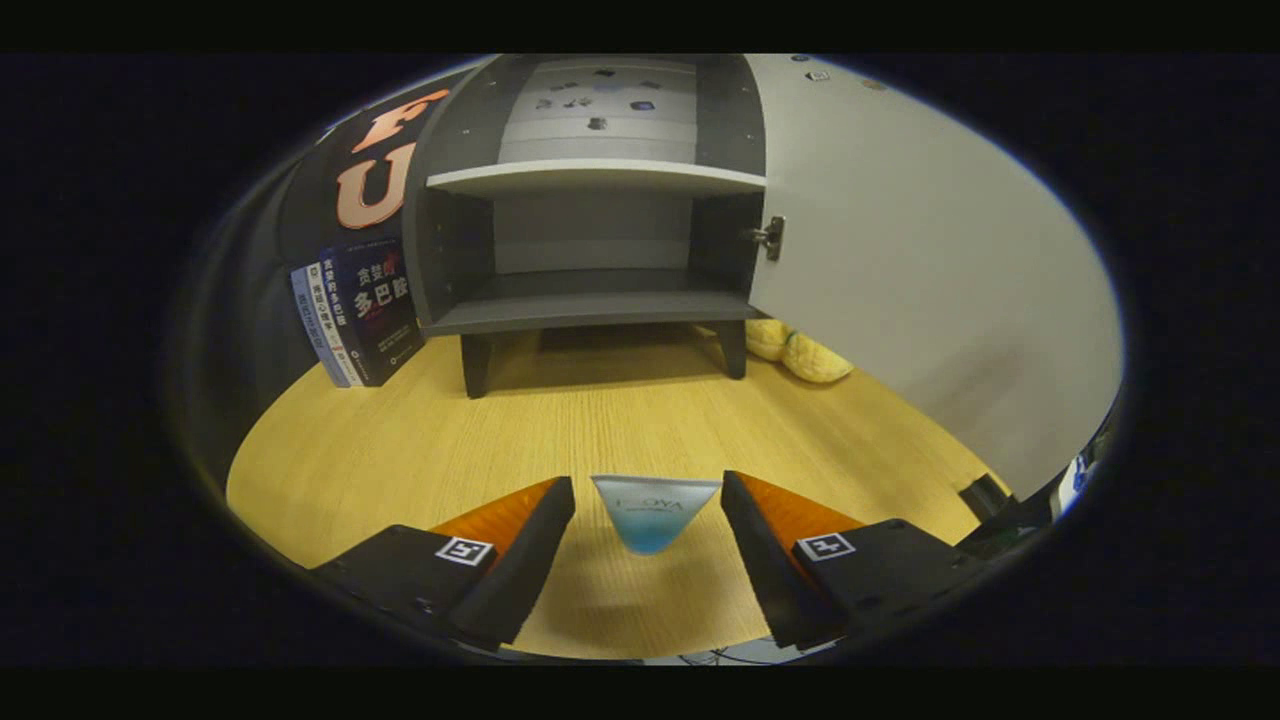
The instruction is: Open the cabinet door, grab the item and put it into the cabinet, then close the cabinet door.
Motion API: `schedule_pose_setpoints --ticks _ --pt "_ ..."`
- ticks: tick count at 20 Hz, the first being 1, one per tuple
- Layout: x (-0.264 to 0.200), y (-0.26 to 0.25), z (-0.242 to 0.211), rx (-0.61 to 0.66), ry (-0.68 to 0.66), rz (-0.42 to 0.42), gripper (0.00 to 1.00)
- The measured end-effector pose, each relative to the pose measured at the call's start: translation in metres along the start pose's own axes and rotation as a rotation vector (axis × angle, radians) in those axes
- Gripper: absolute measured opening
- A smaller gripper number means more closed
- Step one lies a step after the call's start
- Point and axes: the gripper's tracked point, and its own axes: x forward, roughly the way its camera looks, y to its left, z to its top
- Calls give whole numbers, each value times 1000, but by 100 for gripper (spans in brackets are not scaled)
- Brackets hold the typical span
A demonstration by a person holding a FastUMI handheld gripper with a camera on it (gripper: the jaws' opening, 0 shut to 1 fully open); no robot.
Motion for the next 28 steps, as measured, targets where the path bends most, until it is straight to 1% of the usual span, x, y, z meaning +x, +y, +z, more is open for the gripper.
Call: schedule_pose_setpoints --ticks 1,2,3,4,5,7,10,13,17,20,24,28 --pt "4 -1 -8 12 23 5 91" --pt "8 -2 -16 22 43 7 83" --pt "11 -5 -21 32 55 7 79" --pt "13 -6 -23 44 59 12 73" --pt "15 -5 -24 61 59 22 70" --pt "15 -6 -24 80 69 30 56" --pt "7 -7 -18 101 99 32 53" --pt "-2 -9 9 80 96 14 53" --pt "-21 9 68 33 81 48 53" --pt "-40 25 138 12 36 90 53" --pt "-68 44 231 -52 -33 139 53" --pt "-86 60 305 -100 -98 182 52"
